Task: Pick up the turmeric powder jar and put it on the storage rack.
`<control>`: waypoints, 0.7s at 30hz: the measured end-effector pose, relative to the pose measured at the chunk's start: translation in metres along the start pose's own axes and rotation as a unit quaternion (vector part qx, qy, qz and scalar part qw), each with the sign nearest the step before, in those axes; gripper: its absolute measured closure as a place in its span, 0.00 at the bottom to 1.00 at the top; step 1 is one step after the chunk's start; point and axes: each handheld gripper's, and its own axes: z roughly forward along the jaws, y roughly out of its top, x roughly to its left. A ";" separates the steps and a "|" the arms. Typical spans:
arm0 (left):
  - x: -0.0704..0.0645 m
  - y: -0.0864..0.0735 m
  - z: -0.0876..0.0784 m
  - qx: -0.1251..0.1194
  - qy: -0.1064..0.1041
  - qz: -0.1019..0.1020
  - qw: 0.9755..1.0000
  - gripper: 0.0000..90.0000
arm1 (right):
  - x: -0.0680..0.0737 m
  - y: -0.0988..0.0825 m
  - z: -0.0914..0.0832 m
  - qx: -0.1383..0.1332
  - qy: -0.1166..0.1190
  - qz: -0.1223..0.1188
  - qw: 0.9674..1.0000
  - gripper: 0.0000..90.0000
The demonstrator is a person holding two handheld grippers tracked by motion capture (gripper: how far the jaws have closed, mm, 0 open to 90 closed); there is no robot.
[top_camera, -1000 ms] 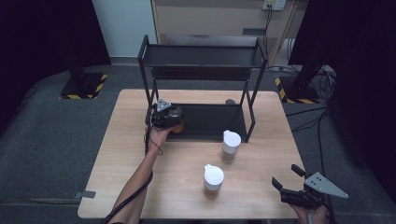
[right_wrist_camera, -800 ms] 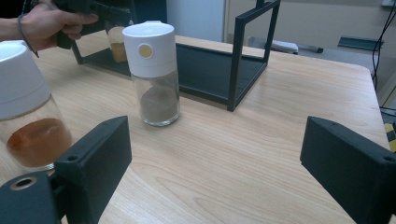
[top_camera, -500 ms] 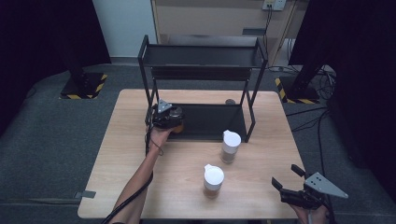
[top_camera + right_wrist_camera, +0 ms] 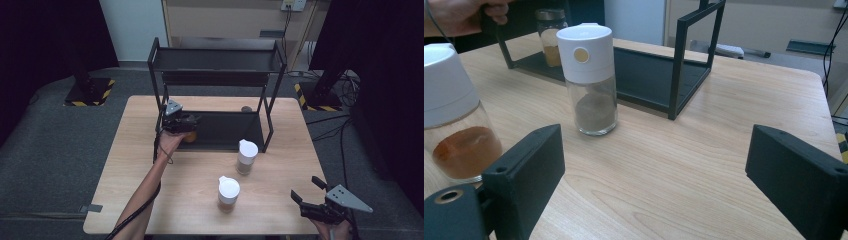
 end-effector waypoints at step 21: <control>0.004 0.014 -0.063 -0.041 -0.046 0.033 0.998 0.06 | 0.000 0.000 0.001 0.000 0.002 -0.002 1.000 0.10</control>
